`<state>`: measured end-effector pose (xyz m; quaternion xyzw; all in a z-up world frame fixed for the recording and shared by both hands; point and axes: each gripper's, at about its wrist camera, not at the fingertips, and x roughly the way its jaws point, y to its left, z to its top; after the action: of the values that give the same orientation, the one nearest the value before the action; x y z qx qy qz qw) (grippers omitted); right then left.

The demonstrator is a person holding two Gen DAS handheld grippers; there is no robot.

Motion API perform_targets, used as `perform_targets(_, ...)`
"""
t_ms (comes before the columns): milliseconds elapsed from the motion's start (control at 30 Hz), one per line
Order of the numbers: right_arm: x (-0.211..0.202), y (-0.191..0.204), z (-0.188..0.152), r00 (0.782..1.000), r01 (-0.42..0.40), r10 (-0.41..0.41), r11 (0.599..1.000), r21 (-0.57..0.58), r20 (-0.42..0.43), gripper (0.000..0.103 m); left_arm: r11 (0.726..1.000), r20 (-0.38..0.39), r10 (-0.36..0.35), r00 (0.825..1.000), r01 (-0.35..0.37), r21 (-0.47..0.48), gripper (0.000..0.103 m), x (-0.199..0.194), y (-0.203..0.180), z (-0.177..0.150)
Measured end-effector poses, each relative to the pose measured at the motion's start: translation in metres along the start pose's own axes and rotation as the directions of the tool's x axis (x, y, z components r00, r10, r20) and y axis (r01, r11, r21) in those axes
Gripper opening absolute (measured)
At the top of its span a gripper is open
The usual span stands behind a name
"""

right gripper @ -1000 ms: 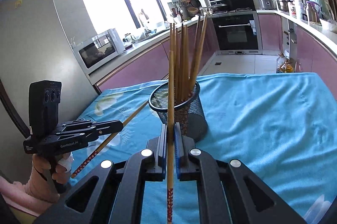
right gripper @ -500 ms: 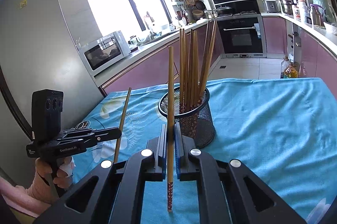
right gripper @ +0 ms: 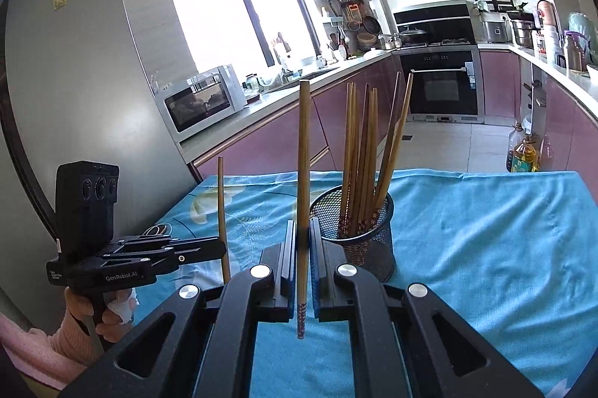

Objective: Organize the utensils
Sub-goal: 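Raise both held chopsticks upright above the mesh cup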

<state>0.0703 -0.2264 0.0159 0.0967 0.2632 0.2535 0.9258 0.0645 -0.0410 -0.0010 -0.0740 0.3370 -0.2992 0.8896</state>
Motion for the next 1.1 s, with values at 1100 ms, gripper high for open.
perform_targets(1100, 0.046, 0.011, -0.013, 0.987, -0.135, 0.140, 0.989, 0.062, -0.080, 0.006, 0.991, -0.096, -0.111, 0.989, 0.117, 0.060, 0.008, 0.023, -0.025, -0.017)
